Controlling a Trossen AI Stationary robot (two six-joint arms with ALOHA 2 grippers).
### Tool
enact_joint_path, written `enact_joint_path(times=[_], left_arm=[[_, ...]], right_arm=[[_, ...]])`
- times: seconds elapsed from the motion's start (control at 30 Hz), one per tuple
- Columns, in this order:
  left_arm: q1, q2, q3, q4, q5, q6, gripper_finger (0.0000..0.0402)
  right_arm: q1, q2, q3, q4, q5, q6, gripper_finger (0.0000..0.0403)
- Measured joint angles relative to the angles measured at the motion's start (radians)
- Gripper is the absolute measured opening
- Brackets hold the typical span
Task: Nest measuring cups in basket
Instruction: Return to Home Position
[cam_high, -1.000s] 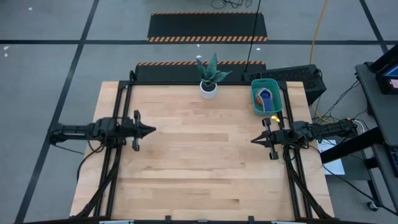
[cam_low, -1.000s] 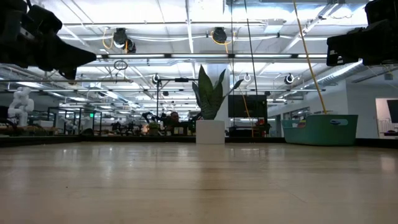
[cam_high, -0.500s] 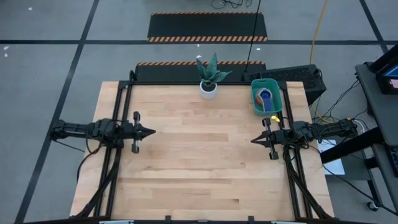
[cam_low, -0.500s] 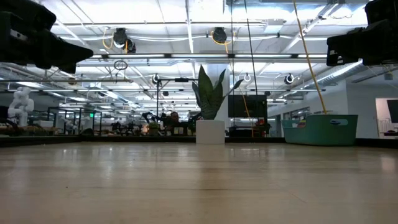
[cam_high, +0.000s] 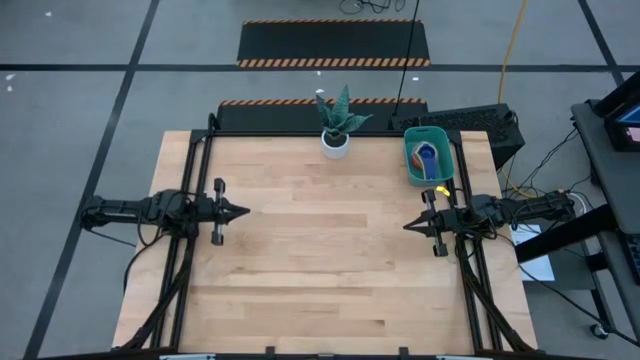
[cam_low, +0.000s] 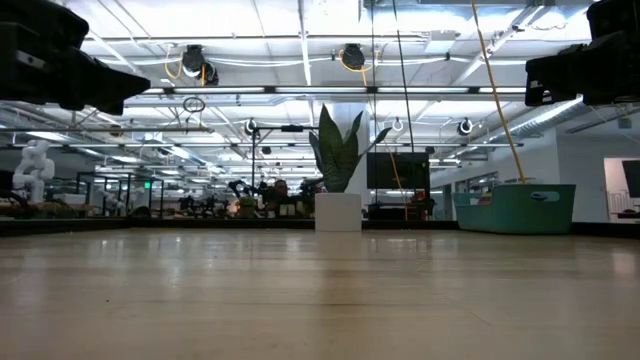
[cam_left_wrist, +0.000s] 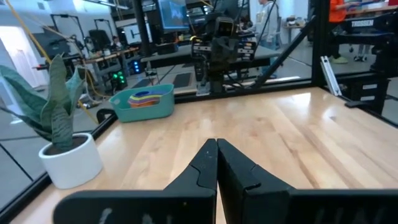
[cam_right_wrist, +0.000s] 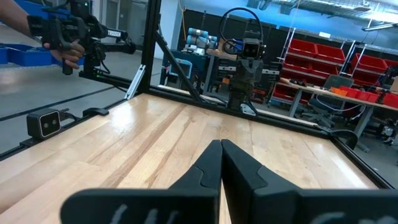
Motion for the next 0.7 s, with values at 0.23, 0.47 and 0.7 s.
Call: enact_joint_path(times=[0.23,0.47,0.7], left_arm=[[0.004,0.000,0.000,0.000,0.000,0.010,0.0001],[0.002,0.000,0.000,-0.002,0.008,0.023,0.0002],[0.003,0.012,0.000,0.000,0.008,0.020,0.0018]], right_arm=[[0.000,0.000,0.000,0.000,0.000,0.000,0.0000],[0.000,0.000,0.000,0.000,0.000,0.000,0.0000],[0.000,0.000,0.000,0.000,0.000,0.000,0.0000]])
